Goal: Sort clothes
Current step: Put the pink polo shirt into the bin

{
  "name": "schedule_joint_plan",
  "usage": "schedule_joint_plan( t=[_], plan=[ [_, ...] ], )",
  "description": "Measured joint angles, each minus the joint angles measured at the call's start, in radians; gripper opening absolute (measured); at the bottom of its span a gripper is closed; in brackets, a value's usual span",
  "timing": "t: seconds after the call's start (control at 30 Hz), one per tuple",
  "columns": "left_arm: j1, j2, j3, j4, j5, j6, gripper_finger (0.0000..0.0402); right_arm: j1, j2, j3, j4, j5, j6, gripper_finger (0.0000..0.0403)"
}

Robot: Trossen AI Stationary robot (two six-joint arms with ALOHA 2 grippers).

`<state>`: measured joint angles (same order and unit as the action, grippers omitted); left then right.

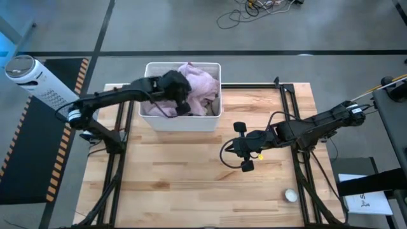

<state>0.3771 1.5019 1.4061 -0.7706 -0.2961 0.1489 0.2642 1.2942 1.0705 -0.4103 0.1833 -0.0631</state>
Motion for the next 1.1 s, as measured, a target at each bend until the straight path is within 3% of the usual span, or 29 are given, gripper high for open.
schedule_joint_plan(
  t=[0.23,0.47,0.73,1.1],
  plan=[
    [0.114,0.131,-0.144,0.146,0.179,-0.008,0.0003,0.0,0.0,0.0,0.0,0.0,0.0,0.0],
    [0.136,0.249,-0.176,0.237,0.252,-0.012,0.0004,0.0,0.0,0.0,0.001,0.0,0.0,0.0],
    [0.129,0.205,-0.047,0.138,0.255,-0.067,0.0071,0.0,0.0,0.0,0.0,0.0,0.002,0.0],
    [0.119,0.117,0.249,-0.086,0.257,-0.083,0.0208,0.0,0.0,0.0,-0.001,0.0,0.009,0.0]
  ],
)
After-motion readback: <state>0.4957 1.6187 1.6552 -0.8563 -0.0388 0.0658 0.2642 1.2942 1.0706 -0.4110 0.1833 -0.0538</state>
